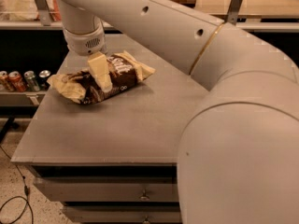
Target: Pick brown chip bag
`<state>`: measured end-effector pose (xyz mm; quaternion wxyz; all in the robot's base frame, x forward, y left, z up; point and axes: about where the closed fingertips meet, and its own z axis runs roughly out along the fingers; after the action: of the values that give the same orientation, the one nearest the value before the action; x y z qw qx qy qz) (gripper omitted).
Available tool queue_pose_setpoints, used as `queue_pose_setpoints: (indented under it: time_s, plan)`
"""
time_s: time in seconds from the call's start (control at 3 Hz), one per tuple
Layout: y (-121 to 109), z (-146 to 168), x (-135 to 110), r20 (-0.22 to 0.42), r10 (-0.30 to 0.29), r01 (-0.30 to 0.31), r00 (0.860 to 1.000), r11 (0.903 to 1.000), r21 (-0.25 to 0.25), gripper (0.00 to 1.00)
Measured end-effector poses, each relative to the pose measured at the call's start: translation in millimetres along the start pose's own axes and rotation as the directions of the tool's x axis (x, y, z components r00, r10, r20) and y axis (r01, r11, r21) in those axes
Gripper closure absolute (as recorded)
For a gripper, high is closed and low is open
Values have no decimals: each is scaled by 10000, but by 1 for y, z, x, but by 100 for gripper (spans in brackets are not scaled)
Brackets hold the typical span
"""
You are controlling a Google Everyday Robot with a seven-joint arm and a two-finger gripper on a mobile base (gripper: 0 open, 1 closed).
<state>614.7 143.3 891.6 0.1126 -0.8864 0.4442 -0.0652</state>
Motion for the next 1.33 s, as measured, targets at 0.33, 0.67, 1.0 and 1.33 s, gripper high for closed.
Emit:
queue_pose_setpoints:
  time_s: [0.33,0.67,1.0,1.33]
  plan:
    - [-14,21,-8,87,-387,389,9992,9991,-194,18]
    - [-19,37,-8,193,-501,509,9986,9978,-418,41]
    - [-22,43,-6,160,-619,627,9980,9965,-546,63]
    - [-22,40,-6,158,-619,626,9980,9965,-546,87]
